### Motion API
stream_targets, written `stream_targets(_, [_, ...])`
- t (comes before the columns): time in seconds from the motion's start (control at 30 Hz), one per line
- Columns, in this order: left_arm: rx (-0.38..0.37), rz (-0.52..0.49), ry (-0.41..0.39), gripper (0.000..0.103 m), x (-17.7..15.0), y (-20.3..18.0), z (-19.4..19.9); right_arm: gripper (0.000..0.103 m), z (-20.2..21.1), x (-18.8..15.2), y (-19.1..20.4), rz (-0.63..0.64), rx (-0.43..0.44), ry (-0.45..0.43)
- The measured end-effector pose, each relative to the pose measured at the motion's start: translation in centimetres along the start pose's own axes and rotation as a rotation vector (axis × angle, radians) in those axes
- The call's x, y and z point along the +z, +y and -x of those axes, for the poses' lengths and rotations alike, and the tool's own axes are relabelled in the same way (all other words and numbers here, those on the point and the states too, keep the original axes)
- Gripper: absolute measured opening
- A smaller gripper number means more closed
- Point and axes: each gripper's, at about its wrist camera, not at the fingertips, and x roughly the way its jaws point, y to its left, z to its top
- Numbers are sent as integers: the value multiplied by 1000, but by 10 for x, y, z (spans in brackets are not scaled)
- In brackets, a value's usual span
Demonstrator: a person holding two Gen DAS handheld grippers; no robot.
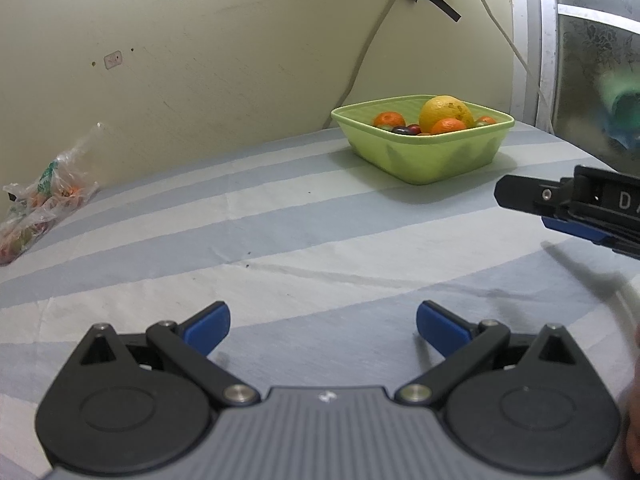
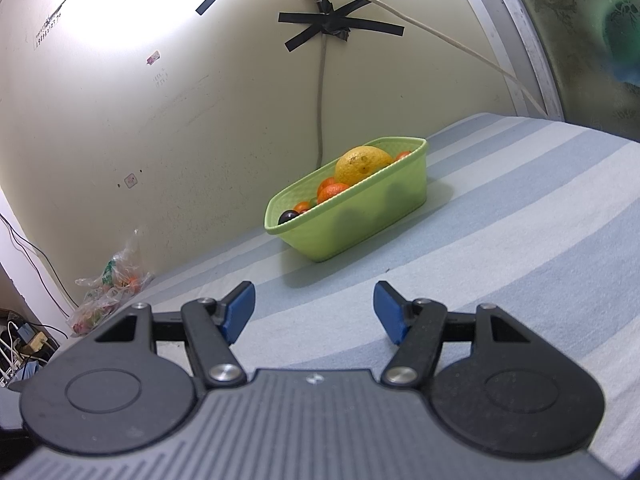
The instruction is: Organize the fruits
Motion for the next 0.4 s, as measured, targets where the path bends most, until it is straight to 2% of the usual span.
stream_targets(0.4, [-35,-4,-14,103,0,0,2,68,0,0,0,0,0,0])
